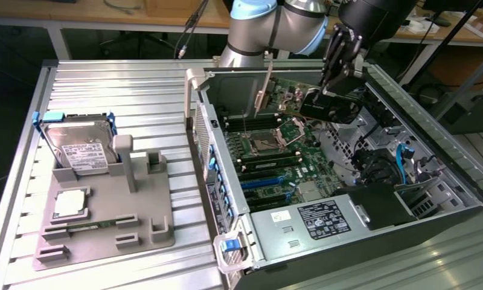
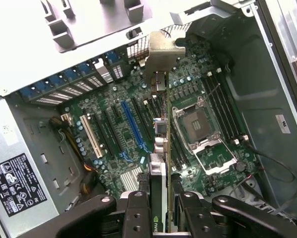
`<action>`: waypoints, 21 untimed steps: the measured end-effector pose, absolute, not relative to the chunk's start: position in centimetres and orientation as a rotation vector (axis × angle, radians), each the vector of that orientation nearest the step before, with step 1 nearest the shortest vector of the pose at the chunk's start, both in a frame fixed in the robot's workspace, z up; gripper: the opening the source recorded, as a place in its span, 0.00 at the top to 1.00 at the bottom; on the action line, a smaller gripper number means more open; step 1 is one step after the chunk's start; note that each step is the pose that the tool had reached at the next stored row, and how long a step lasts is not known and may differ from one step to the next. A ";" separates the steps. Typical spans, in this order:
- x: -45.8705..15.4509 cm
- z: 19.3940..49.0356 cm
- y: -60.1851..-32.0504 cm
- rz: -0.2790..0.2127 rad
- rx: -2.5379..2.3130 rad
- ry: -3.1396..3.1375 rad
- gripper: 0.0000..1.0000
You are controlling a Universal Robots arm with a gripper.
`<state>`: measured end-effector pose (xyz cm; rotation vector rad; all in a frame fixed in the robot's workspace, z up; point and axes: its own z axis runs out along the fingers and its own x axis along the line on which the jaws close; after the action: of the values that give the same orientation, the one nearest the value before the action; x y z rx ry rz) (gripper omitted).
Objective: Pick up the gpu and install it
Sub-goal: 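Insert the gpu into the slot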
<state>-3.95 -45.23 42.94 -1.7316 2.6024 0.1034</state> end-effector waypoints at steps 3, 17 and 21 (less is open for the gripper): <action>-3.9 42.9 -45.2 0.104 -1.752 2.589 0.73; -3.8 42.9 -45.2 0.104 -1.841 2.530 0.73; -3.8 42.9 -45.2 0.104 -1.862 2.515 0.73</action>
<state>-3.81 -45.23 42.92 -1.8622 2.5147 0.1045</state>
